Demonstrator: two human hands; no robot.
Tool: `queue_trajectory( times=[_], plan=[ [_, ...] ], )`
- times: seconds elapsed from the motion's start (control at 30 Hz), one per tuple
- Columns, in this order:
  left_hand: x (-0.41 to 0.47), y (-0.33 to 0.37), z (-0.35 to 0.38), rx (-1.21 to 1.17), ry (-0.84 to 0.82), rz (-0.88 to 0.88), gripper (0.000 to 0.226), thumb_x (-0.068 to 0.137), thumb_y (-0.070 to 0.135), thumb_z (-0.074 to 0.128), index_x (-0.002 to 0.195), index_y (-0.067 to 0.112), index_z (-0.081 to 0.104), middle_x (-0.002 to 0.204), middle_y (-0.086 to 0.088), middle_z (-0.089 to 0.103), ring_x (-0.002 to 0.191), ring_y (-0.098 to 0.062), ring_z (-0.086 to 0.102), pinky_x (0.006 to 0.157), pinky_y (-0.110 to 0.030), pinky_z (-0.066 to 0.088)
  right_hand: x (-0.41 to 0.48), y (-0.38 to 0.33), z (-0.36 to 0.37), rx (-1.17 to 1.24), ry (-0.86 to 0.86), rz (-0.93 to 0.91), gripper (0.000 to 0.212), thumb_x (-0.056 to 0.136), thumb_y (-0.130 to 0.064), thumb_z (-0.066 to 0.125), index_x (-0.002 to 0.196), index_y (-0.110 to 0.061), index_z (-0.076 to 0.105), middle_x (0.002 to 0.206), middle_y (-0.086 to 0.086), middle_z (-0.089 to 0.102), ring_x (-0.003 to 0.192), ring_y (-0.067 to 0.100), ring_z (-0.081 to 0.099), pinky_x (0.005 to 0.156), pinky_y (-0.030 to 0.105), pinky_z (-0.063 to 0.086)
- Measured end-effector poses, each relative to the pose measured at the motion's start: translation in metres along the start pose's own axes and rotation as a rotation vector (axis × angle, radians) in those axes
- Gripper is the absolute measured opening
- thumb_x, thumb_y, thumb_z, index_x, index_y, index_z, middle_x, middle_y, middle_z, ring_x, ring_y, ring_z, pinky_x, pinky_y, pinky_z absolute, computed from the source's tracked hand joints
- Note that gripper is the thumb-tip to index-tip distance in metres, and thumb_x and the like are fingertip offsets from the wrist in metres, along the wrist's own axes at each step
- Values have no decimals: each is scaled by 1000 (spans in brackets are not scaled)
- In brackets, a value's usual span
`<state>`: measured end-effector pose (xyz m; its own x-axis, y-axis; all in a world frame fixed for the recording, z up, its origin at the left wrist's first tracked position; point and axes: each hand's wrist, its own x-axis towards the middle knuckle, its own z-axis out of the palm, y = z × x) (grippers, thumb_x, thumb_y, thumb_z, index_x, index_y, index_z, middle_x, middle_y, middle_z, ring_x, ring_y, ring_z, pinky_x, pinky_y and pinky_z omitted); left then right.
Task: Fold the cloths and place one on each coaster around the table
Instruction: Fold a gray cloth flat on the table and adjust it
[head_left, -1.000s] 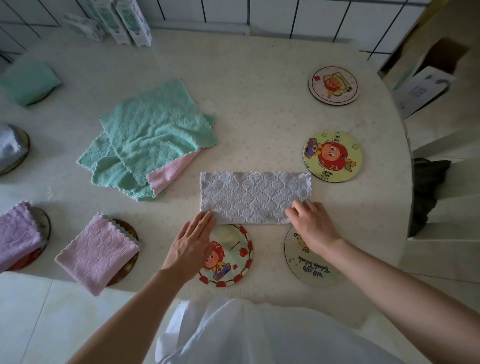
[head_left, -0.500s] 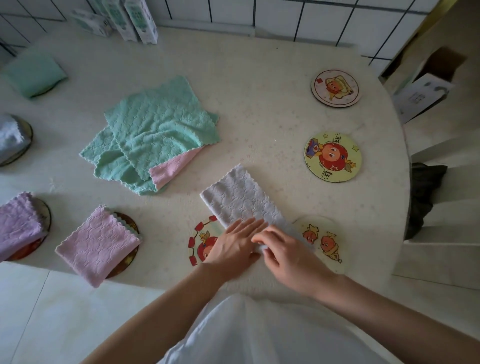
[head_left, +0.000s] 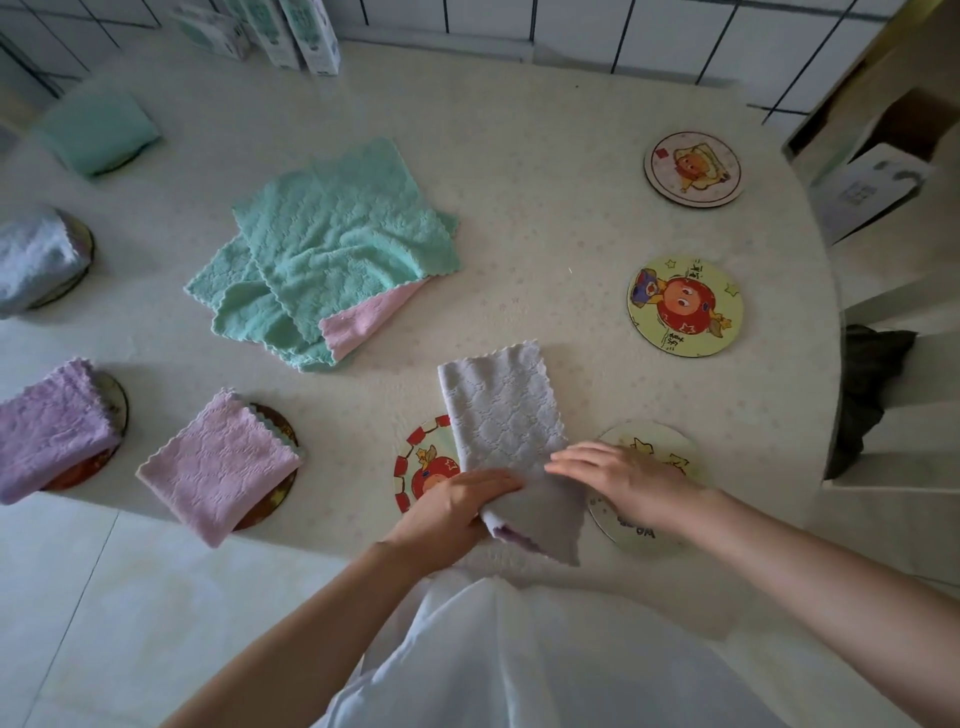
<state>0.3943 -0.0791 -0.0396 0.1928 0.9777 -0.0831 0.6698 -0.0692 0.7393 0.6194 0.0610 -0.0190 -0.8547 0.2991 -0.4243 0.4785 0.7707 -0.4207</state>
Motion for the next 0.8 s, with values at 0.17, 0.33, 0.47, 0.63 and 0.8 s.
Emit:
queue_trajectory(
  times=[0.17,0.33,0.47,0.63,0.8],
  plan=[
    [7,3,-11,-189,-49,-334,31,90,5,59,117,19,65,90,10,70,74,6,63,65,-11,50,1,9,9,176,69,20,64,81,-3,63,137,-27,44,135,-6,47,125,7,40,104,23,35],
    [33,-5,-24,-364,-70,-638,26,97,26,49,90,4,60,75,-11,62,59,-20,55,57,-35,48,19,4,-5,469,107,264,32,81,-20,69,109,-33,61,107,-8,53,96,7,52,84,24,42],
    [57,-14,-41,-756,26,-852,24,93,31,55,103,9,57,102,-16,66,89,-31,69,73,-54,57,49,-2,-17,716,330,272,7,91,-27,57,85,-26,61,71,-2,60,56,10,49,54,23,42],
    [72,-24,-53,-1007,-22,-985,32,96,32,50,114,5,54,108,-15,67,94,-32,68,77,-56,56,87,1,-27,778,439,474,29,95,-25,51,69,-14,47,58,-4,41,51,9,36,51,24,28],
    [79,-32,-58,-1105,-56,-1097,43,99,40,39,115,3,51,110,-19,64,94,-36,68,80,-53,56,109,6,-23,720,395,628,33,96,-29,48,67,-14,43,56,-2,42,56,17,41,51,29,26]
  ],
)
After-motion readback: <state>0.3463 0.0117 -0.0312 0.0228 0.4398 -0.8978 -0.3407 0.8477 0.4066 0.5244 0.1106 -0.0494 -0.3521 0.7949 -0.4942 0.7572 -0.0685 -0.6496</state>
